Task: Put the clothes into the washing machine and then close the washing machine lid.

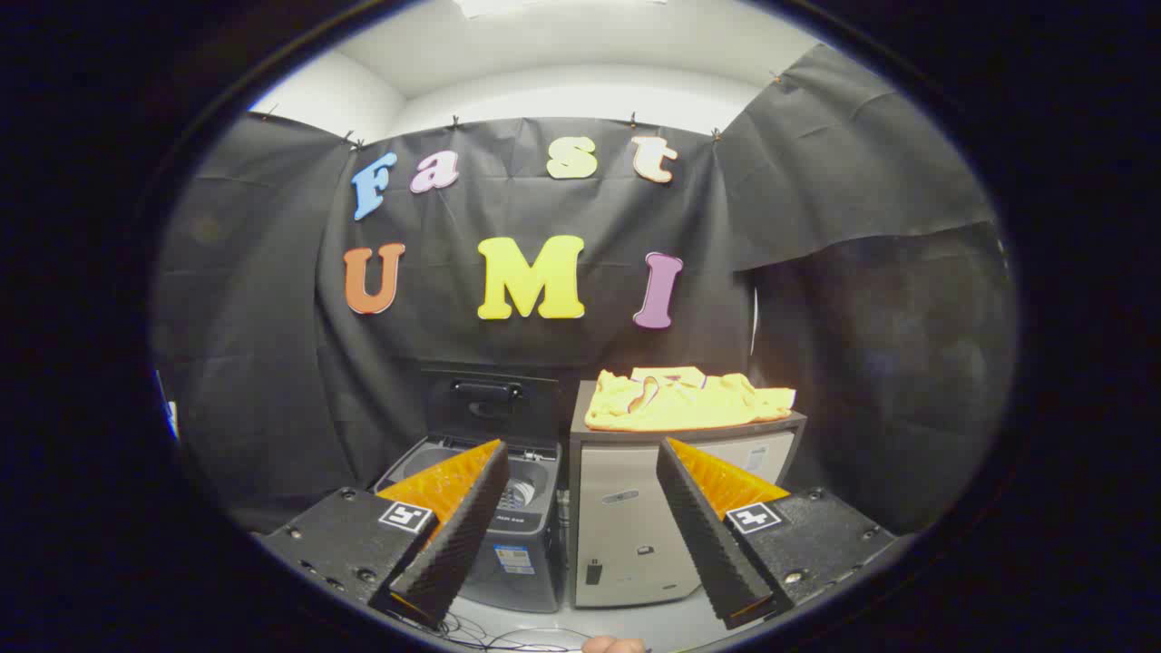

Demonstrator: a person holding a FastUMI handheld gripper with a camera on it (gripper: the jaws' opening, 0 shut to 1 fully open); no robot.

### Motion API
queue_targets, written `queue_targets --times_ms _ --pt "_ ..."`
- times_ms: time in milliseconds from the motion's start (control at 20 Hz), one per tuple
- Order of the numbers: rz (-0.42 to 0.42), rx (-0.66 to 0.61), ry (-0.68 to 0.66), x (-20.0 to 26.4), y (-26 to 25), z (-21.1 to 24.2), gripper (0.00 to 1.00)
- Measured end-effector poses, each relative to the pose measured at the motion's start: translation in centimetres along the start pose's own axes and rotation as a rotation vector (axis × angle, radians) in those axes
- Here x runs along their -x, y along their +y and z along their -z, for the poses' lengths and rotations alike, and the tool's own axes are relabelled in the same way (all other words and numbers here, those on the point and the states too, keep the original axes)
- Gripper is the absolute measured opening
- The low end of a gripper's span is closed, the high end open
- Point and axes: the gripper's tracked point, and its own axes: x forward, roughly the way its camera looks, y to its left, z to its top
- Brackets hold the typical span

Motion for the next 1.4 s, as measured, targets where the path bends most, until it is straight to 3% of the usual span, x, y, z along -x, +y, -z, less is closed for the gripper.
queue_targets --times_ms 1000,1400 --pt "0.031 0.0 0.027 -1.4 -0.6 0.7 1.0" --pt "0.082 0.01 0.022 -2.8 -1.9 -0.9 1.0"
